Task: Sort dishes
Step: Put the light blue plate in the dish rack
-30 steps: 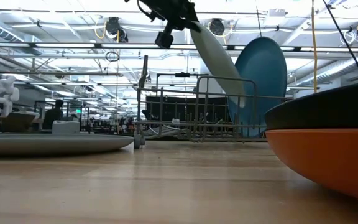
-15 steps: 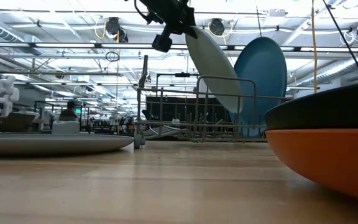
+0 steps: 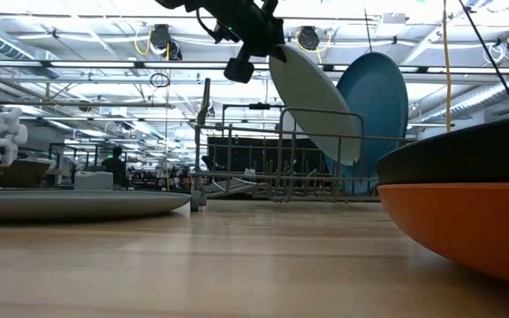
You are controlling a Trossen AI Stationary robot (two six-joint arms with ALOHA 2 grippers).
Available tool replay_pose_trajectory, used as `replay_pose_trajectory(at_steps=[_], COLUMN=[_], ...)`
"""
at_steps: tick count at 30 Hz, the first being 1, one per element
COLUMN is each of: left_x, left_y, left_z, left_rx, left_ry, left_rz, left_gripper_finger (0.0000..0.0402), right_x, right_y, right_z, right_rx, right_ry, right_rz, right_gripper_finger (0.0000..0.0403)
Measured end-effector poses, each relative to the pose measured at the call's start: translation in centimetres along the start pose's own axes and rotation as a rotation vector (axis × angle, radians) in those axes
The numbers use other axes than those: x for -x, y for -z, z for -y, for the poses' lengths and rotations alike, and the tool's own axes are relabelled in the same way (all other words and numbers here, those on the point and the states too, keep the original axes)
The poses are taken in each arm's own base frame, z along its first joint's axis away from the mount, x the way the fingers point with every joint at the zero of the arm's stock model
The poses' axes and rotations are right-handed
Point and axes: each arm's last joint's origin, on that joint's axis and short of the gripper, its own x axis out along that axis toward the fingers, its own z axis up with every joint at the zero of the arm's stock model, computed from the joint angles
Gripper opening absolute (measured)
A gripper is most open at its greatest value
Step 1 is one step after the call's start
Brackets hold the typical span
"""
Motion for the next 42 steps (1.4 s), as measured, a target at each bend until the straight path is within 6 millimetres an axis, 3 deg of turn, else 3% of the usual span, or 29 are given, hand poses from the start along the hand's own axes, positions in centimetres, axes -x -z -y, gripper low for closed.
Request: replay_pose_trajectory(at_steps=[13,25,30,36,42], left_x=[0.1,-1.5,-1.9,-2.0,-2.3], left_y=[1.4,4.0,4.3,4.0,3.7], left_z=[-0.8,-2.7,-1.7,0.3,0.8], left_rx=[-0.008,0.056,0.126,-0.005,-0.013], left_ry=[-0.033,-0.015,0.08,0.226,0.255], left_rz=[0.018,0.017,0.004,-0.052,-0.084], left_gripper_finger=[0.0,0.0001,0.0032,0.0075,0.0113], right_x=[0.0,0.0,0.0,0.0,-0.2], right_y=[0.0,0.0,0.1,0.1,0.1], right_z=[0.0,0.0,0.0,0.0,0.0], right_rx=[0.012,0.016,0.02,0.019,0.016], right_ry=[0.0,0.0,0.0,0.0,0.002], right_rz=[0.0,0.0,0.0,0.0,-0.003], right_gripper_finger=[0.0002,0.0002,0.0002,0.0002,0.0002])
